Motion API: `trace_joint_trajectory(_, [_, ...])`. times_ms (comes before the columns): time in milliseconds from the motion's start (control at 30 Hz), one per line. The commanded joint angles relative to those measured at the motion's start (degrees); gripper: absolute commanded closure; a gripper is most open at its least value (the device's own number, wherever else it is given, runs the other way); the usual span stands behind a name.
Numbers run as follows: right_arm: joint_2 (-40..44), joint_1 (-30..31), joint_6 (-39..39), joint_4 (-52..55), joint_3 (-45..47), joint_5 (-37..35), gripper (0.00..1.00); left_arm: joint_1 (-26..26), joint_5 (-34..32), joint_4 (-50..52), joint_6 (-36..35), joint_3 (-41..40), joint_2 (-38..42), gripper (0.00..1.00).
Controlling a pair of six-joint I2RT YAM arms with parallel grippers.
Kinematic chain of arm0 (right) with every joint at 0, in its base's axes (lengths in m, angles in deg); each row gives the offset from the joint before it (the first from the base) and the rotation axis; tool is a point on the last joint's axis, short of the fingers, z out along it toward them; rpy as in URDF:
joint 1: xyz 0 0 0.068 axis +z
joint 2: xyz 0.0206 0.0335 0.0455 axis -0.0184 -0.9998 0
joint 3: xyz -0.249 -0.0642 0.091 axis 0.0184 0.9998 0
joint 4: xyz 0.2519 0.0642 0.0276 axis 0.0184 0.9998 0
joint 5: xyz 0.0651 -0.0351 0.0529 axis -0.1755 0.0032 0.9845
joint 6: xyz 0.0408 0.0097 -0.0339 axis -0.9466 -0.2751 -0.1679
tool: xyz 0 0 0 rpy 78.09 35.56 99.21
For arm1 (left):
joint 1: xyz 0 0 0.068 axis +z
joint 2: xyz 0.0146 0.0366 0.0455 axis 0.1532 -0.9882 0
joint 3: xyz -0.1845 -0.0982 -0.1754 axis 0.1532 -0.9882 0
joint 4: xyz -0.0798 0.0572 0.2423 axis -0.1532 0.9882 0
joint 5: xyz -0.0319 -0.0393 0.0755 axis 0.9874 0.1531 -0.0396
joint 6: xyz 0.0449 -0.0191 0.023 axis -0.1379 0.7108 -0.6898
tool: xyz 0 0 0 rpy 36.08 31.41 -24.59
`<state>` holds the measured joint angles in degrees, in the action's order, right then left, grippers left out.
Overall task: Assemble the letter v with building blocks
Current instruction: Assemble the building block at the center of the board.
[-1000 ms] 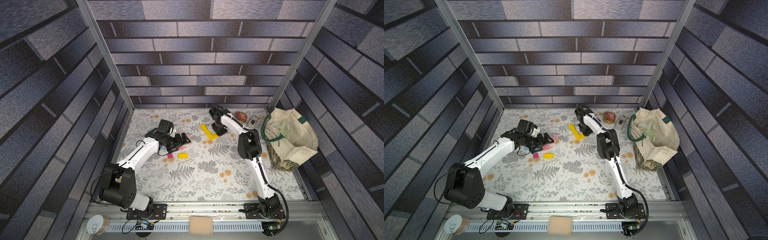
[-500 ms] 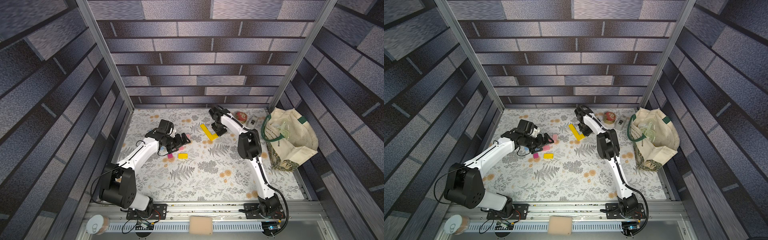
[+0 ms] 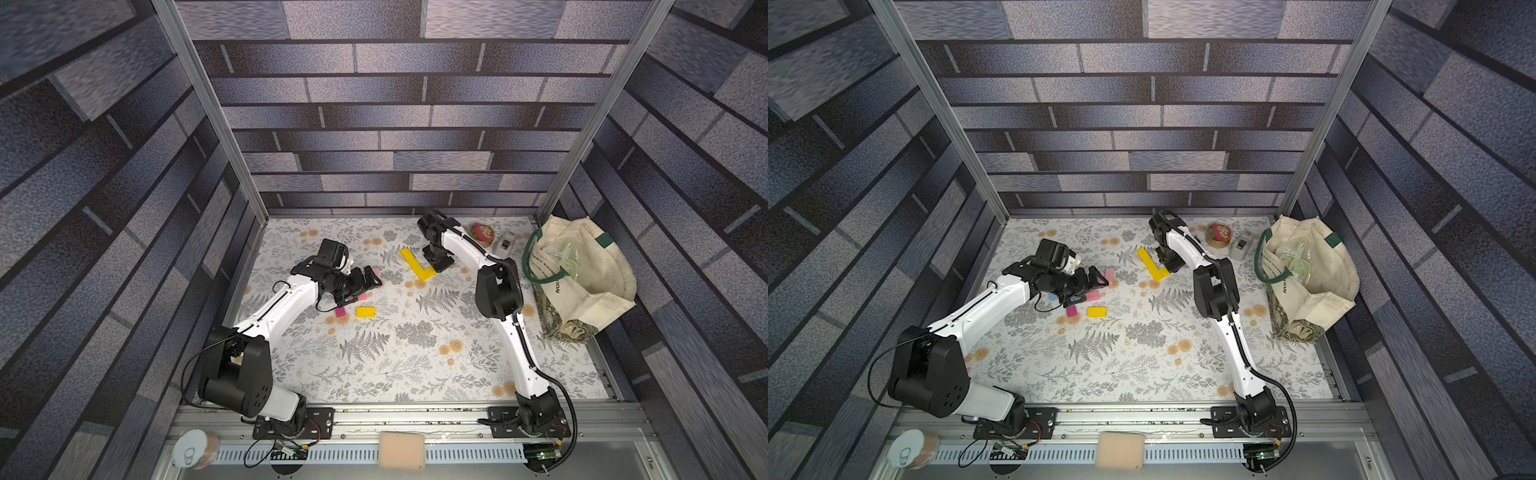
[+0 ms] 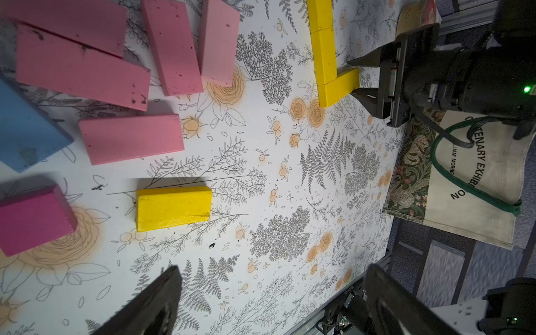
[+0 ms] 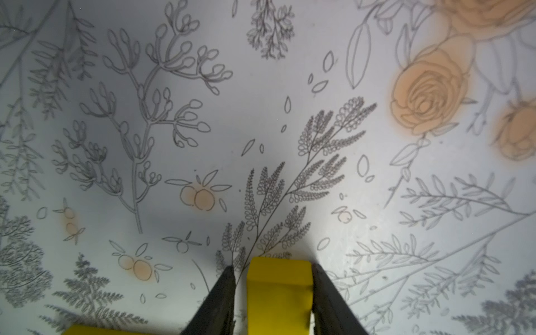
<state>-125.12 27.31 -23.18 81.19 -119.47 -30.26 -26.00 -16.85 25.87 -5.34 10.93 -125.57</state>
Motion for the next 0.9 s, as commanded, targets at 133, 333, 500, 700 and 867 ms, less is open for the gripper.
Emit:
trace_joint_trajectory(133, [-2.60,0.38,0.98,1.77,-0.12,0.47,0.58,-0.39,-1.02,1.38,-1.61,1.85,1.76,0.00])
trace_joint_trajectory(333, [-2.54,0.40,2.00,1.86,-0.12,0.10,0.58,-0.40,-1.02,1.30,-1.67,1.88,1.76,0.00])
trace_joint_trajectory(500, [-2.36,0.37,2.63,2.09,-0.16,-0.36,0.57,-0.41,-1.02,1.46,-1.64,1.98,1.75,0.00])
trace_joint_trajectory(700, [-2.27,0.42,3.05,1.89,-0.14,-0.63,0.54,-0.39,-1.02,1.41,-1.67,1.94,1.74,0.00])
trace_joint_trajectory(867, [-1.92,0.39,3.88,1.82,-0.27,-1.24,0.52,-0.39,-1.17,1.37,-1.70,1.95,1.68,0.00])
